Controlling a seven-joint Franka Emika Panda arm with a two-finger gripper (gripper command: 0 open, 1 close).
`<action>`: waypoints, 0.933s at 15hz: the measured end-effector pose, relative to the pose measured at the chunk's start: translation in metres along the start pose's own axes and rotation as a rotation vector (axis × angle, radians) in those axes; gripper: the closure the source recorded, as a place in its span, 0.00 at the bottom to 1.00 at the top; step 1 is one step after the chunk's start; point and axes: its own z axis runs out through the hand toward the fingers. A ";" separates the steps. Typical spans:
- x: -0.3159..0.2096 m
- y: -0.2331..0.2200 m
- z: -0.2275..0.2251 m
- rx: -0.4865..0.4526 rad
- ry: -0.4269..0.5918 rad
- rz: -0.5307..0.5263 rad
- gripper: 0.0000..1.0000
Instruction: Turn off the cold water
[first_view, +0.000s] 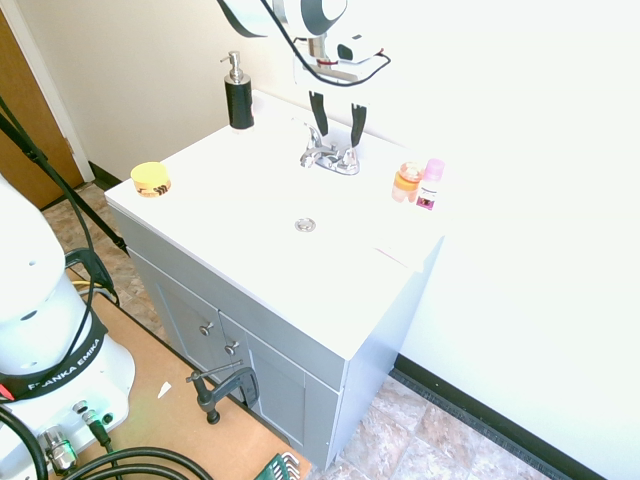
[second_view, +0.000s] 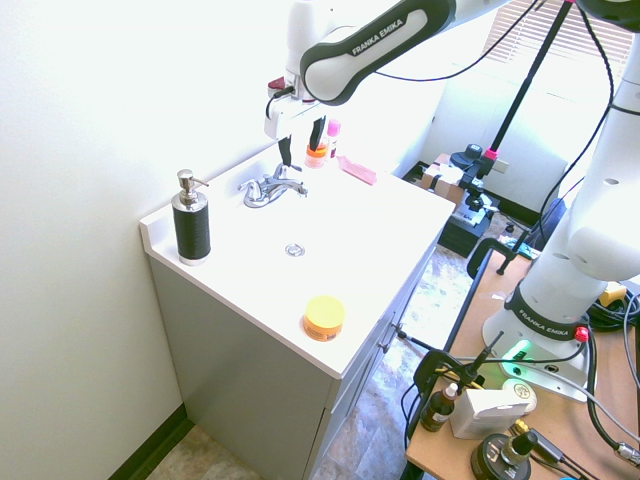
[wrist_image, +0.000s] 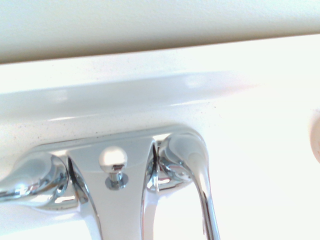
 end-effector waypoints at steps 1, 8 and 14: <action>0.000 0.000 0.008 -0.012 -0.005 0.000 0.00; 0.013 0.018 0.034 -0.063 -0.006 0.024 0.00; 0.023 0.026 0.037 -0.071 0.014 0.029 0.00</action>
